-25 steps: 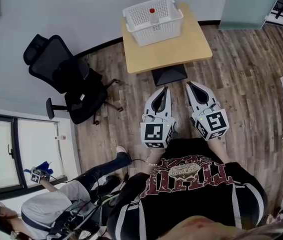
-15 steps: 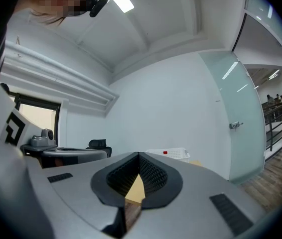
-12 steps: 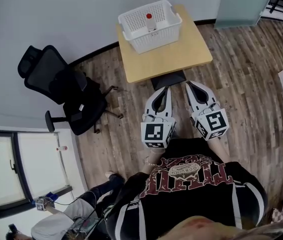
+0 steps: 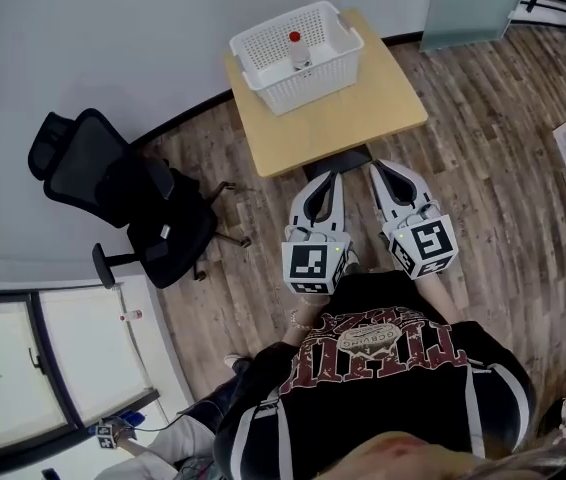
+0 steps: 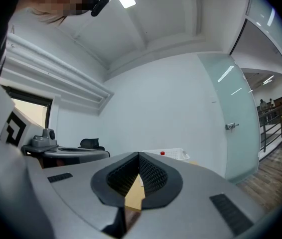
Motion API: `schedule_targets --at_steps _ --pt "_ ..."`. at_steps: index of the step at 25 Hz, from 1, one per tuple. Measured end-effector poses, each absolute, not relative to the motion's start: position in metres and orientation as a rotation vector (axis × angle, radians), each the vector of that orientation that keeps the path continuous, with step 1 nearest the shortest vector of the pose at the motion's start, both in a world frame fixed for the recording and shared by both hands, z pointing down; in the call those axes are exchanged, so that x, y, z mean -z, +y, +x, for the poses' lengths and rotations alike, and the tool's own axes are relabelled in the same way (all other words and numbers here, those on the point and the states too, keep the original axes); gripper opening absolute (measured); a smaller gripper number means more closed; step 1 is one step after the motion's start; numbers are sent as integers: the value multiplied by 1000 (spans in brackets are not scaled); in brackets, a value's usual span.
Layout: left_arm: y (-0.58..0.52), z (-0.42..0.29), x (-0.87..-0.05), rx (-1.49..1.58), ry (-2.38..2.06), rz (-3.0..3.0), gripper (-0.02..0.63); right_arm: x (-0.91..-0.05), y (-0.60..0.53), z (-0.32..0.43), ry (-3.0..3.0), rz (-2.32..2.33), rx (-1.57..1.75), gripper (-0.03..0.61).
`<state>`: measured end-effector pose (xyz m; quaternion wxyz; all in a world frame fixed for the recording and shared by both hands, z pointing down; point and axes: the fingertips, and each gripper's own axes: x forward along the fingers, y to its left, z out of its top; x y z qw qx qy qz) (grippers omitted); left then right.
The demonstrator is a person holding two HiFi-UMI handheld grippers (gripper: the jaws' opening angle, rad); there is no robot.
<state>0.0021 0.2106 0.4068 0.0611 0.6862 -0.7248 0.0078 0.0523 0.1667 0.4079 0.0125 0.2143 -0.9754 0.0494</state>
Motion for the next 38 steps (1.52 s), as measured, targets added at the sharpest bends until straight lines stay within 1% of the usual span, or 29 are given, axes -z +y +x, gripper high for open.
schedule_targets --at_steps 15,38 --pt "196 -36 -408 -11 -2184 2060 32 -407 152 14 -3028 670 -121 17" --pt "87 -96 -410 -24 -2246 1934 32 -407 37 -51 -3031 513 -167 17"
